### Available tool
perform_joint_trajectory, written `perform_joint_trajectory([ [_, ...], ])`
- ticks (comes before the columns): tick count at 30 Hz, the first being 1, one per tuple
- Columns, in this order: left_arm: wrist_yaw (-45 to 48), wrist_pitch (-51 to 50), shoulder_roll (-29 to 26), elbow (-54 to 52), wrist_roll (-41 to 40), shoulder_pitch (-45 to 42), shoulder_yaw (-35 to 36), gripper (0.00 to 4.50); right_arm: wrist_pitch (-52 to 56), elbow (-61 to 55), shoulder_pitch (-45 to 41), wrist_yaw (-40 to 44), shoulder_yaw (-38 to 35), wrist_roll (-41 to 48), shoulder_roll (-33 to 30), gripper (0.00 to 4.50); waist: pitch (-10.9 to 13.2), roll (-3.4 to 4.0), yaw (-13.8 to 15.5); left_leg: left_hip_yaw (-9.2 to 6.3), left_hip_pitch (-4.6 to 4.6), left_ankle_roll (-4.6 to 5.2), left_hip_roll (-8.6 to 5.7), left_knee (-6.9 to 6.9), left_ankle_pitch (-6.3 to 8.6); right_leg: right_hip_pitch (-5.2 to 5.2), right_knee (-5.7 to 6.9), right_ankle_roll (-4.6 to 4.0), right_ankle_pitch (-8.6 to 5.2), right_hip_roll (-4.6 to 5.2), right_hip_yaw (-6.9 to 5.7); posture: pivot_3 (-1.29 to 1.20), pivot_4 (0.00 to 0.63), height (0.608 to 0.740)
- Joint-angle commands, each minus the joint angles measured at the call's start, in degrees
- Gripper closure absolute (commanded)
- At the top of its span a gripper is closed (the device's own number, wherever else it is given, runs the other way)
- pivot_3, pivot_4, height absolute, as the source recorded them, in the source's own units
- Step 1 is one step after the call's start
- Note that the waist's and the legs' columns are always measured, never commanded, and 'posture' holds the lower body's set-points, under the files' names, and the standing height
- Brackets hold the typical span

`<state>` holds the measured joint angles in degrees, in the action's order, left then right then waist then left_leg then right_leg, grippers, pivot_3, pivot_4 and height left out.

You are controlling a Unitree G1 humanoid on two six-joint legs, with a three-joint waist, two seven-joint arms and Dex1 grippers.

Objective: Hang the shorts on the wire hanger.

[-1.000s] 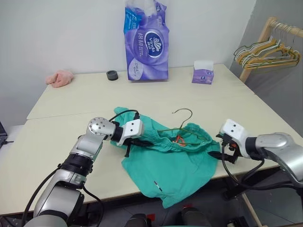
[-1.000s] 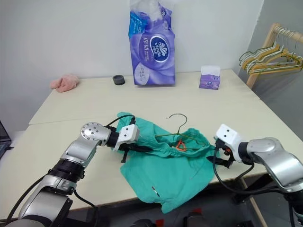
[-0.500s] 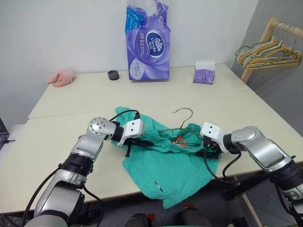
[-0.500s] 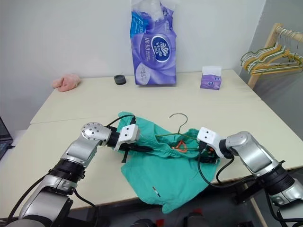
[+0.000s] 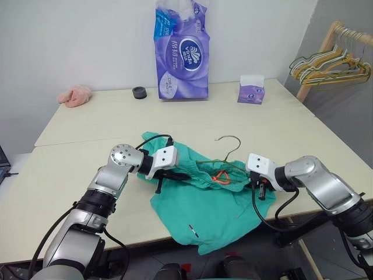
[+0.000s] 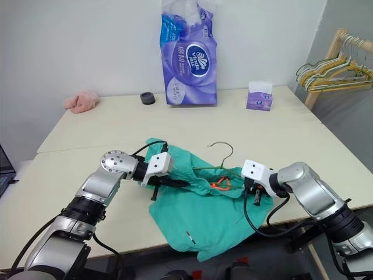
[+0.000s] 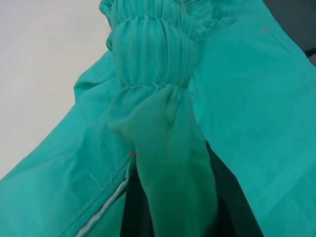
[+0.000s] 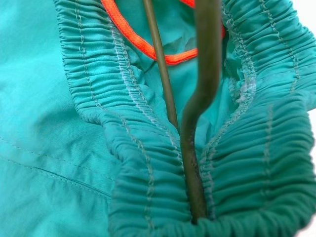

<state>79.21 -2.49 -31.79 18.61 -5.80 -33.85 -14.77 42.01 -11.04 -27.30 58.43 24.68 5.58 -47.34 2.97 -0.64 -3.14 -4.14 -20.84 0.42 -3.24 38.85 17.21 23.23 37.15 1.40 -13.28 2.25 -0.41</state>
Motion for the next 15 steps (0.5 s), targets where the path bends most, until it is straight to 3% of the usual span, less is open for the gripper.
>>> perform_joint_trajectory([
  [1, -2.24, -2.12, 1.70, -2.72, -4.07, -1.08, 3.29, 3.50, -0.34, -3.55, -0.81, 0.70, -2.05, 0.96, 0.41, 4.50, 0.00, 0.00, 0.00, -0.02, 0.00, 0.00, 0.00, 0.00, 0.00, 0.00, 0.00, 0.00, 0.00, 0.00, -0.01, -0.13, 0.010, 0.740],
  [6, -3.39, -7.42, 2.13, -1.08, -7.30, -2.85, 6.87, 2.04, -0.04, -5.56, 0.32, 1.31, -3.96, 1.58, -1.47, 4.50, -0.01, 0.00, 0.10, -0.02, 0.00, -0.01, 0.00, 0.01, 0.00, 0.00, 0.00, 0.00, 0.00, 0.01, -0.01, -0.13, 0.010, 0.740],
  [12, -3.75, -6.37, 0.50, 4.18, -7.07, -4.85, 8.29, 0.31, 1.05, -8.39, 3.11, 2.48, -6.99, 3.21, -4.69, 4.50, -0.01, 0.00, -0.04, -0.01, 0.00, -0.01, -0.01, 0.02, 0.00, 0.00, 0.00, 0.01, 0.01, 0.01, -0.01, -0.14, 0.017, 0.740],
  [15, -0.98, -3.02, -1.83, 7.55, -4.49, -5.43, 6.36, 0.31, 1.69, -10.46, 5.24, 3.06, -8.55, 4.38, -6.74, 4.50, -0.01, 0.00, -0.10, -0.02, 0.00, -0.03, 0.00, 0.02, 0.01, 0.00, -0.01, 0.01, 0.01, 0.01, -0.01, -0.15, 0.018, 0.740],
])
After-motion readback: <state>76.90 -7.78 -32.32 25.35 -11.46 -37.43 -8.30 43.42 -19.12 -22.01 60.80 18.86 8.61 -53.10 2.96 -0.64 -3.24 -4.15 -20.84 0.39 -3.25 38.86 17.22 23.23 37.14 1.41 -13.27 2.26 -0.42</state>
